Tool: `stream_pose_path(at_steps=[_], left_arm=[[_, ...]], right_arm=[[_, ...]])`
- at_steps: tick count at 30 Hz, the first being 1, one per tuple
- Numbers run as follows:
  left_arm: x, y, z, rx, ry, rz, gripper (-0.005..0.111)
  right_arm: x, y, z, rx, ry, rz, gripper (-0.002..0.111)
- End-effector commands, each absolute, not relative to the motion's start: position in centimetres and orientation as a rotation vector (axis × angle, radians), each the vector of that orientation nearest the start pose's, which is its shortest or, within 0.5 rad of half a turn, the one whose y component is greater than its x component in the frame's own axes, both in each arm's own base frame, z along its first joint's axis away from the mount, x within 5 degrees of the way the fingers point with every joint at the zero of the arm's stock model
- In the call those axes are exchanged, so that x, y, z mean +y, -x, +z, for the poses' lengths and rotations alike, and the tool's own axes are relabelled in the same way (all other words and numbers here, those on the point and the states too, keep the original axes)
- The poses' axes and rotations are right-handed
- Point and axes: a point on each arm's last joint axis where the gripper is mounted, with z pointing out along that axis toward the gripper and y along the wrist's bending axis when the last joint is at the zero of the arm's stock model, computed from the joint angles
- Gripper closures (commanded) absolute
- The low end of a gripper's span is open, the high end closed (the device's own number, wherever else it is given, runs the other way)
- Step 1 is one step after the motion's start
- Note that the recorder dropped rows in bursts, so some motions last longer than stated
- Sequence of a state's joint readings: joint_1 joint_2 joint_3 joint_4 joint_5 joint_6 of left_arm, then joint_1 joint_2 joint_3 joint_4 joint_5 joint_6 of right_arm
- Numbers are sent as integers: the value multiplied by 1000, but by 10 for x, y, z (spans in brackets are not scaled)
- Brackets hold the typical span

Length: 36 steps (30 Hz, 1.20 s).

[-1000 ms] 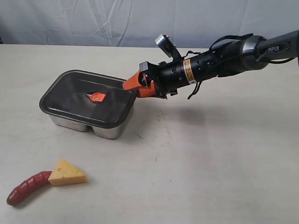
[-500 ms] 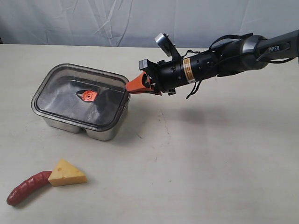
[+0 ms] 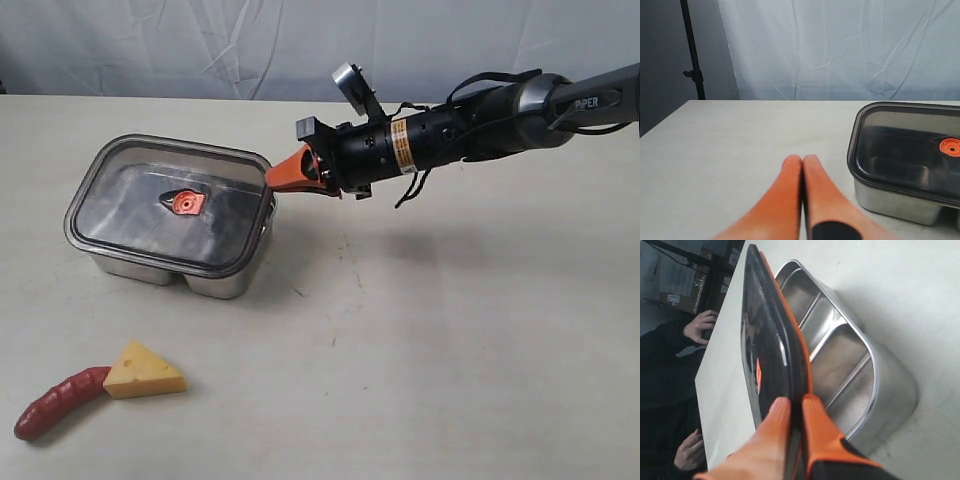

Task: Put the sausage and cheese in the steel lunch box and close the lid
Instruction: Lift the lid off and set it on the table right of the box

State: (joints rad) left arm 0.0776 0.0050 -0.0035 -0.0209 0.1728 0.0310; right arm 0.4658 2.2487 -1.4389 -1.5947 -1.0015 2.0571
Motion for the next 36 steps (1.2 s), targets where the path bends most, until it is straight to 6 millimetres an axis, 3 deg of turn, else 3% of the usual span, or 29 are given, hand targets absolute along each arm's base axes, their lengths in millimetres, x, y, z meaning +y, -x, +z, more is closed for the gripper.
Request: stream_pose_path(at_steps=[1,11,25,36], left_arm=[[4,-56,198,1654,53,65,107],[4,-56,198,1654,53,65,107],[4,-56,198,1654,53,65,107],[4,-56,198,1654,53,65,107]], right_arm=[[271,-361,146,2287,611,1682,109],[270,-362,152,2259,591,1718,109],[262,-361,192,2141,648,1726,109],[257,-364,205,2049,604,1795,109]])
